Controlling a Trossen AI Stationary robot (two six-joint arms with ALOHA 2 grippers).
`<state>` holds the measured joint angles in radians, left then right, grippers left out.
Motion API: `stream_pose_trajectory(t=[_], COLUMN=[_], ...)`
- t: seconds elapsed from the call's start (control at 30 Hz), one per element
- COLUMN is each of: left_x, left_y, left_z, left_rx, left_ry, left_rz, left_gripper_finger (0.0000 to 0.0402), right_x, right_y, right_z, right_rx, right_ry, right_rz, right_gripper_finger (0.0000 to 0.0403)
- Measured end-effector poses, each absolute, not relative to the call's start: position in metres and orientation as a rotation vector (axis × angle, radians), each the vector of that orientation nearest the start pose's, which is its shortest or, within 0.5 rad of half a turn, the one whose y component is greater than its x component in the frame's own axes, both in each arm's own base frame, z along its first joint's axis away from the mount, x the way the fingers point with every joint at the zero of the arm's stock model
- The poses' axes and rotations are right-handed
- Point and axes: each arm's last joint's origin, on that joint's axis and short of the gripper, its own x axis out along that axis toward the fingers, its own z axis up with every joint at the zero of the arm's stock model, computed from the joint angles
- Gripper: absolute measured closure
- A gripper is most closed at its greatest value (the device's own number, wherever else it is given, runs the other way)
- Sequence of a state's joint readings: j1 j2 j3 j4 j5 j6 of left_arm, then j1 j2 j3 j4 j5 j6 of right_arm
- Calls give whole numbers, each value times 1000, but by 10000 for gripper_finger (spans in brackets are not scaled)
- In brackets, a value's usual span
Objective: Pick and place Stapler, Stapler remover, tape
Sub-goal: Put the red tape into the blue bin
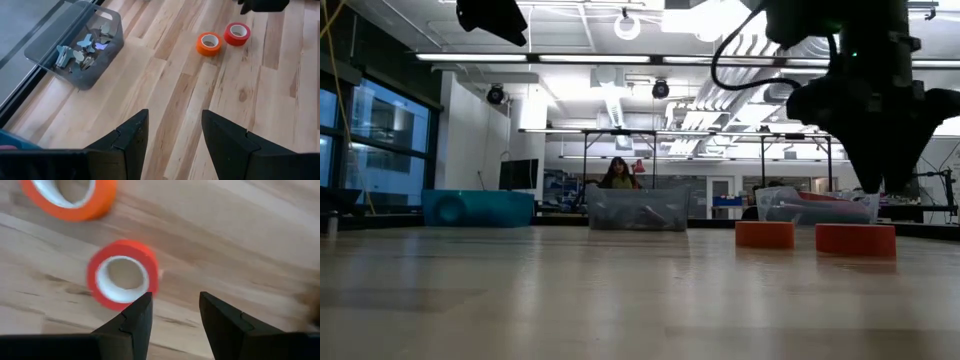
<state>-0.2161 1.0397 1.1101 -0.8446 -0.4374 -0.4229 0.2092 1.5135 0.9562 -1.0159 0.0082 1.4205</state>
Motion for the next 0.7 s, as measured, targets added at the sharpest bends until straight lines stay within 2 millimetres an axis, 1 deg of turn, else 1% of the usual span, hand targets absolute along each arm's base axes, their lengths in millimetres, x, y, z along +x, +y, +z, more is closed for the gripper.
stream_pose_trajectory(t=[0.13, 0.27, 0.47, 0.7], left_x=[192, 192, 192, 192], left_y=[-30, -30, -30, -30], left_z=[343, 343, 343, 343], left_rx=[-153, -153, -155, -159], left_ry=[672, 672, 668, 668], left_rz=[359, 359, 359, 361], left_gripper_finger=[220, 220, 220, 220], right_x=[231, 235, 226, 225], right_y=[49, 50, 47, 47], right_z=[186, 173, 153, 147], right_rx=[1011, 1077, 1114, 1131], right_ry=[1284, 1203, 1177, 1163], right_rz=[-932, -869, -958, -933], right_gripper_finger=[250, 250, 250, 250])
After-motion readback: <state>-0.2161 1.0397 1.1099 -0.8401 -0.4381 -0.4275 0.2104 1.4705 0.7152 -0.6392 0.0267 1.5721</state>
